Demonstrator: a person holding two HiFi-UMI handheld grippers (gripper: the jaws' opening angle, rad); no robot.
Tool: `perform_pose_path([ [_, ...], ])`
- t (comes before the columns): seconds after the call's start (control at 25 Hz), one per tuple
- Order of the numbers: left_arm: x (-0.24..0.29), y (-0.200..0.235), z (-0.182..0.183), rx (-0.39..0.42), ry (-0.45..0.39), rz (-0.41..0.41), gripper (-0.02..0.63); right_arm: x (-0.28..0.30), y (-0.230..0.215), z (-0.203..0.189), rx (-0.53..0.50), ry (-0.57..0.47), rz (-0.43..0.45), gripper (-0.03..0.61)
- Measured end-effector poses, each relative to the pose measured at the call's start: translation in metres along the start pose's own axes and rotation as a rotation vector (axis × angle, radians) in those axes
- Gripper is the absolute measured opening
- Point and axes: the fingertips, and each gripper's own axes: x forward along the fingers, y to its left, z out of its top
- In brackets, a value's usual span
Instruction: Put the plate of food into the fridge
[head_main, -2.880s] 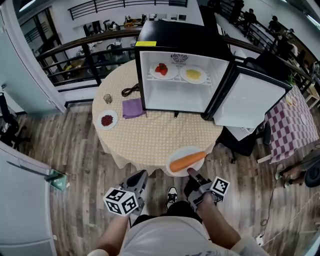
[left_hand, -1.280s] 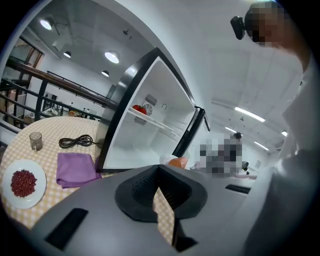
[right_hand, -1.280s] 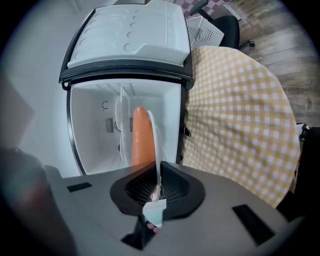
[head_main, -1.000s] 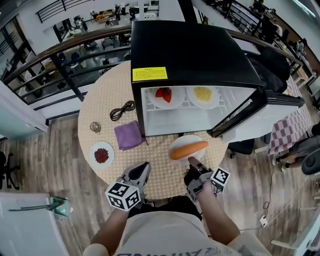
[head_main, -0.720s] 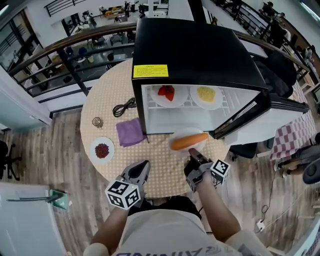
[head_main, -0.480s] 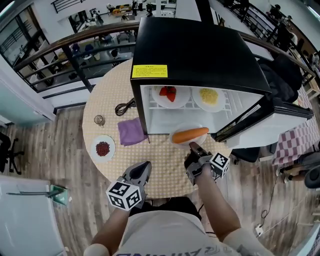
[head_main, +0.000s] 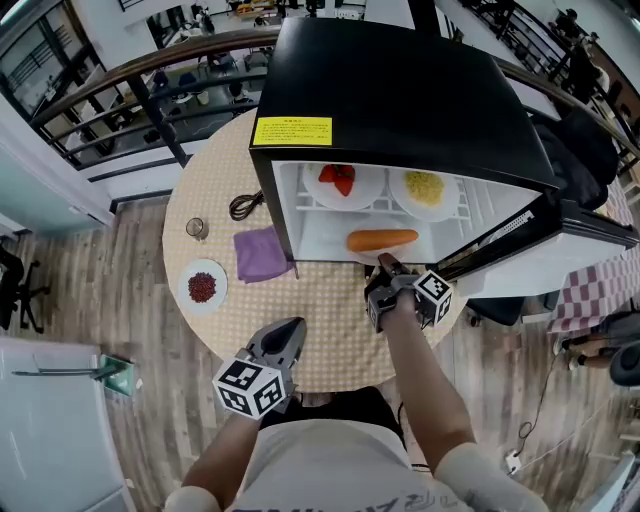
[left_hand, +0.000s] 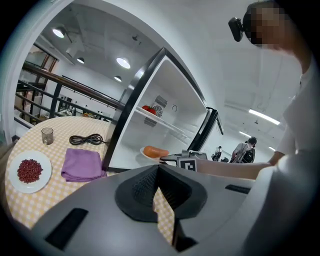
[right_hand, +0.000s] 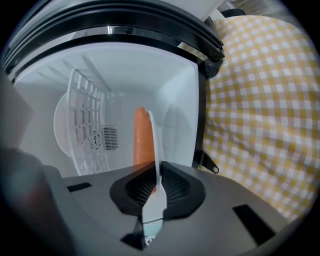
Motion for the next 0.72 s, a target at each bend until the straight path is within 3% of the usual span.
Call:
perform_pose_path([
  [0.72,-0.001,0.008,-0.014,-0.003,0.044,0.018,0.003,0.069,-0.001,0.016,0.015,-0.035,-0.063,0.041],
])
